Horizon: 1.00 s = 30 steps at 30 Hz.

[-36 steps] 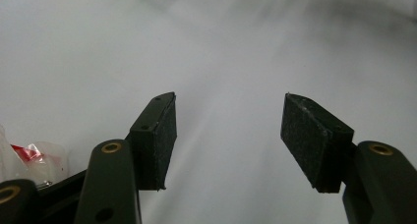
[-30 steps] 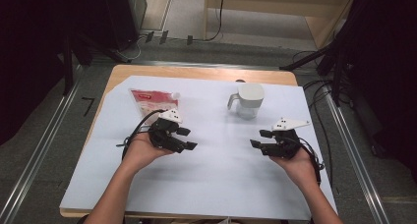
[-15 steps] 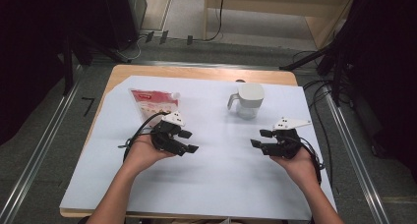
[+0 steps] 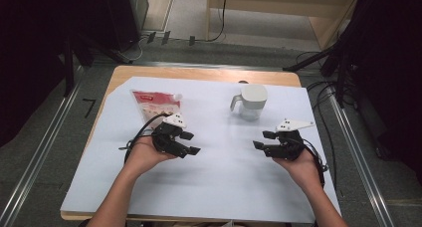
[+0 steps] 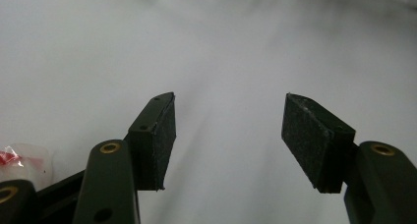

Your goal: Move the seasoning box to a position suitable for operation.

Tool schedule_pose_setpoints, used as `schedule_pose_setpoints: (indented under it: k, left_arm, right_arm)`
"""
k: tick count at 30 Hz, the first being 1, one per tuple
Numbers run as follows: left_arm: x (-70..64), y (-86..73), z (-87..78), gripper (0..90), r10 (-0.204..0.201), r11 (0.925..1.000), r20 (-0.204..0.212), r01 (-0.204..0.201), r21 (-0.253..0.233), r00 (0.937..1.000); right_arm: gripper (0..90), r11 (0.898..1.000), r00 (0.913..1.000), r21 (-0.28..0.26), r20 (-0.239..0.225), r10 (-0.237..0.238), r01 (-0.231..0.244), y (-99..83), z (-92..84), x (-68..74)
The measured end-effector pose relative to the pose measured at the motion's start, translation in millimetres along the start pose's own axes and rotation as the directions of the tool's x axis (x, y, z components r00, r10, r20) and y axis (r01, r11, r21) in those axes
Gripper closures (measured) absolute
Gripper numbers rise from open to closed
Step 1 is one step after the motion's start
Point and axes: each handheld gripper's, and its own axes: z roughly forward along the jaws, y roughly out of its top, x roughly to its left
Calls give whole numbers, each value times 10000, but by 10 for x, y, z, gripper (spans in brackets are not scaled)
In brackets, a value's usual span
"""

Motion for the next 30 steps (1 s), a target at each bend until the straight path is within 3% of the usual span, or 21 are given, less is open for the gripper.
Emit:
schedule_pose_setpoints:
  k: [11, 17, 21, 30]
  left_arm:
    - [15, 4, -5, 386, -33, 10000, 67, 34, -90, 10000]
    - [4, 4, -19, 385, 21, 9999, 116, -20, -124, 9999]
    - [4, 8, -37, 385, 68, 9999, 98, -67, -156, 9999]
    - [-37, 39, -26, 380, 280, 9991, 321, -269, -320, 9991]
  right_arm:
    - [409, 9996, 9995, -59, 178, 264, -263, 3, 26, -17]
    - [339, 9977, 9967, -205, 475, 662, -653, 55, 70, 4]
    - [279, 9910, 9892, -588, 771, 1250, -1206, 122, 127, 1]
    - [159, 9884, 9746, -634, 1689, 1471, -1382, 299, 216, -33]
